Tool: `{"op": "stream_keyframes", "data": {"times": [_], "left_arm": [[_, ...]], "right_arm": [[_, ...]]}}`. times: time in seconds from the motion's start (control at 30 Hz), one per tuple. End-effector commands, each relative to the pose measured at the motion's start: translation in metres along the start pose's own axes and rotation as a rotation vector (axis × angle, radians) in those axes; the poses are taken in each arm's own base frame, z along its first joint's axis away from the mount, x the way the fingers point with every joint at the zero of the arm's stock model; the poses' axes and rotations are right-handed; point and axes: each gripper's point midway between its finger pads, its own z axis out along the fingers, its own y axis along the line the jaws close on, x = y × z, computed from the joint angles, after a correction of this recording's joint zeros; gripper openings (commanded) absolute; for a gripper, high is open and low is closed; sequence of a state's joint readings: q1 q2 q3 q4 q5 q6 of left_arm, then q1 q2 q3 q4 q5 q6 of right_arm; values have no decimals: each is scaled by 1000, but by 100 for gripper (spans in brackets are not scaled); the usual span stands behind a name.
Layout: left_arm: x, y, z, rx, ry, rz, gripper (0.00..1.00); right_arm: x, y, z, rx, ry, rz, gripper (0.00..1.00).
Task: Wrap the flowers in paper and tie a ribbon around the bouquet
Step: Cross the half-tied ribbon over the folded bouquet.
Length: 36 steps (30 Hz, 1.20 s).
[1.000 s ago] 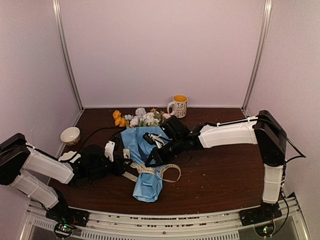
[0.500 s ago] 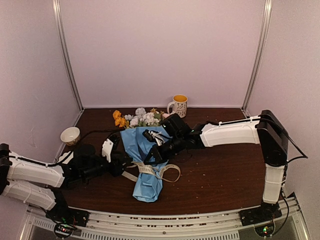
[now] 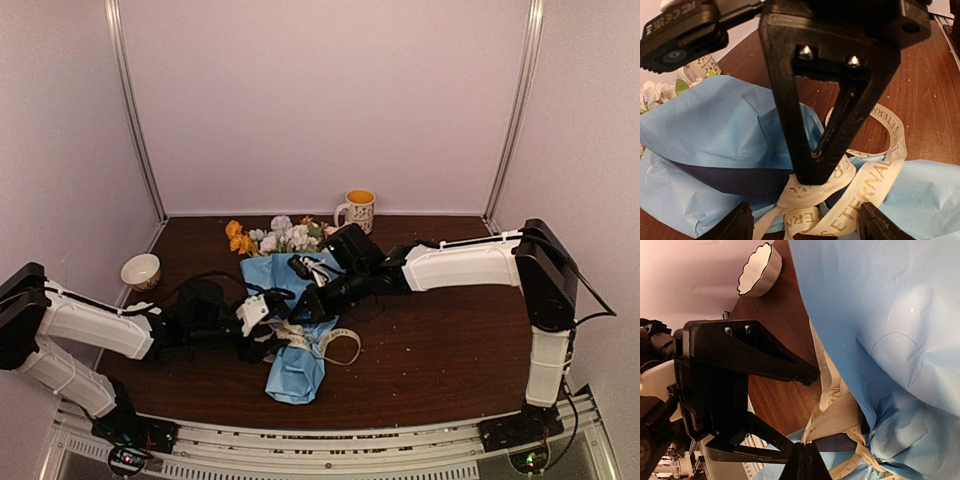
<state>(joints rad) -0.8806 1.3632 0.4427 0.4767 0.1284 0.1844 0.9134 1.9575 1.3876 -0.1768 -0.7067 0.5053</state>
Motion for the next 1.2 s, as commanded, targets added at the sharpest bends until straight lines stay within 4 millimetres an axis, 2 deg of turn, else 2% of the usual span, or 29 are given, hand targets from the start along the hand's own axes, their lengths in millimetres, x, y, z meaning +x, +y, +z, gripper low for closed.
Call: {"op": "stream_keyframes", "data": {"times": [0.0, 0.2, 0.37, 0.57, 0.6, 0.67, 0.8, 1.03, 1.17], "left_arm": [[-9, 2, 9, 1, -27, 74, 75], [-10, 22, 24, -98, -16, 35, 67], [-16, 30, 24, -146, -53, 27, 59], [-15, 25, 26, -113, -56, 34, 36], [-15, 22, 27, -99, -53, 33, 29], [-15, 20, 28, -80, -52, 29, 23], [-14, 15, 26, -56, -43, 25, 32], [-20, 12, 8, -31, -74, 73, 56], [-7, -7, 21, 101, -24, 96, 67]], "right_arm": [[-17, 21, -15, -46, -57, -36, 0], [-15, 24, -15, -64, -48, -33, 0], [-14, 22, -16, -51, -49, -32, 0], [-10, 18, -14, -47, -38, -25, 0], [-9, 17, -13, -46, -36, -23, 0], [-11, 18, -14, -44, -41, -24, 0], [-11, 17, -16, -33, -42, -24, 0], [-8, 11, -15, -28, -35, -15, 0], [-8, 13, -14, -41, -40, -10, 0]]}}
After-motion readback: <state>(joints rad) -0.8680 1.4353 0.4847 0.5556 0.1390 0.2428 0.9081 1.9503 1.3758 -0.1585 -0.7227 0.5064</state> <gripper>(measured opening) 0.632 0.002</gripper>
